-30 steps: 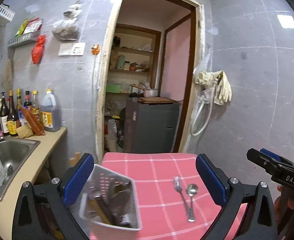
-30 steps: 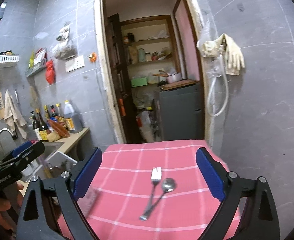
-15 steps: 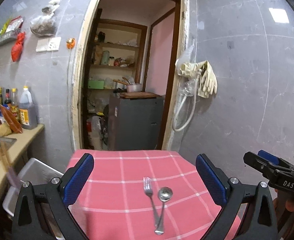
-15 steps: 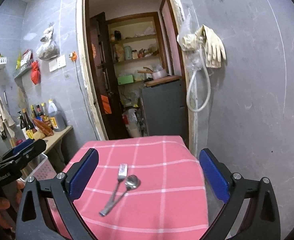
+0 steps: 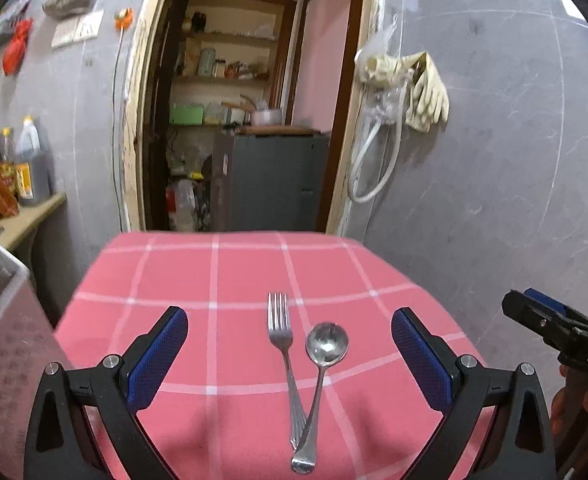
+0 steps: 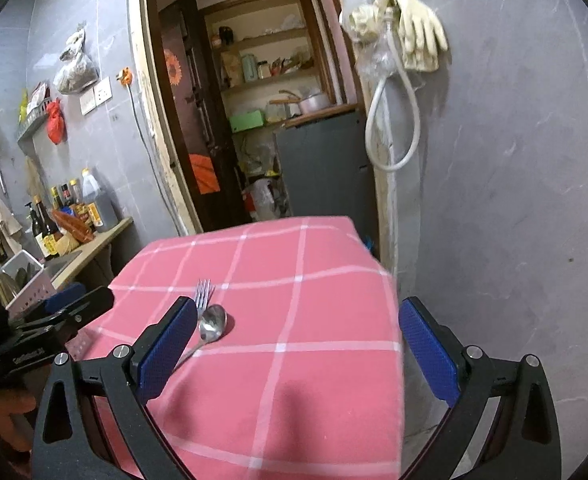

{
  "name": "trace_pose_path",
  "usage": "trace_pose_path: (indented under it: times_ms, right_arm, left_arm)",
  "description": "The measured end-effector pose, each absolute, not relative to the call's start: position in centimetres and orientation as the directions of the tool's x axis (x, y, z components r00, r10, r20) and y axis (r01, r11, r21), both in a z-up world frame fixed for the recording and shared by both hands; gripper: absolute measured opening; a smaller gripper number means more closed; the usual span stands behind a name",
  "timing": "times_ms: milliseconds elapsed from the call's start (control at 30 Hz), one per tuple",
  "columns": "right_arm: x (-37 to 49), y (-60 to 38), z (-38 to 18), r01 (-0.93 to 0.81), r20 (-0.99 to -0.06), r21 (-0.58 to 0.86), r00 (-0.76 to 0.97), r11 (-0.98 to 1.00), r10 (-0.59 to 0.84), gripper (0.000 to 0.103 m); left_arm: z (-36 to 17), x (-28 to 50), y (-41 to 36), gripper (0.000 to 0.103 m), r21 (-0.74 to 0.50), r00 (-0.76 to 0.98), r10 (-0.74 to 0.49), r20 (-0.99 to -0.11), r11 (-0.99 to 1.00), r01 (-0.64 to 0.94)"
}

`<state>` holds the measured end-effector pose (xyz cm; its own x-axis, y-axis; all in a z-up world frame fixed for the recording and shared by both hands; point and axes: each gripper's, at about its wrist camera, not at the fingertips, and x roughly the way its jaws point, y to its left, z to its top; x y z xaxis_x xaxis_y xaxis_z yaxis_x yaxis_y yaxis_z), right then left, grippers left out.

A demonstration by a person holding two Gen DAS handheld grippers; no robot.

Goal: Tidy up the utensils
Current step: 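Bring both open tools back to the remaining fork and spoon, then close the left tool on the fork while the right grasps the silver spoon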

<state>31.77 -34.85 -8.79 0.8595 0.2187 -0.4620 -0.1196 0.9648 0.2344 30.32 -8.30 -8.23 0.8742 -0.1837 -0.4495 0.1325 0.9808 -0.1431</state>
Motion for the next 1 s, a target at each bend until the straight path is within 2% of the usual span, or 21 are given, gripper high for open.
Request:
trace_pose_path:
  times_ms: [267,500,567,667,800,867,933,1000]
  right_arm:
    - [34.0,-33.8,-11.0,-0.191,-0.471,0.26,0.831,0.947,0.297,0.099]
    - [36.5,-32.2,-12.3,-0.255,-0.515,0.284,0.772,0.924,0.371,0.097]
    - [37.6,-31.7,-13.1,-0.277,-0.539,0.309,0.737,0.91,0.407,0.081]
    - [39.0,-31.0,-14.2,-0.303,-0.564,0.339,0.692,0.891,0.45,0.07]
    - [40.5,-30.1,-15.5,-0.334,-0.595,0.35,0.642,0.875,0.483,0.056]
    - [41.2,-29.4,-16.2,-0.345,-0.616,0.354,0.614,0.869,0.494,0.045]
    - [41.8,-28.7,-16.6,-0.36,-0.628,0.36,0.588,0.86,0.509,0.041]
    - [42.2,-27.8,-16.9,-0.382,-0.638,0.365,0.562,0.849,0.527,0.038]
  left_arm:
    - [-11.3,33.2,-6.7,0.102,-0.248,0.822,-0.19,-0.537,0.967,0.062]
    - [-13.2,35.5,-5.3,0.102,-0.355,0.768,-0.238,-0.595,0.935,0.015]
    - [-13.7,36.4,-5.0,0.1,-0.39,0.752,-0.271,-0.602,0.921,0.019]
    - [-14.6,37.9,-4.8,0.089,-0.442,0.715,-0.331,-0.616,0.897,0.035]
    - [-15.8,40.2,-4.6,0.069,-0.504,0.67,-0.403,-0.623,0.862,0.05]
    - [-16.3,41.2,-4.8,0.063,-0.519,0.645,-0.426,-0.634,0.853,0.052]
    - [-16.5,42.0,-5.0,0.055,-0.518,0.631,-0.434,-0.643,0.853,0.059]
    - [-16.5,42.6,-5.2,0.053,-0.515,0.625,-0.439,-0.645,0.855,0.068]
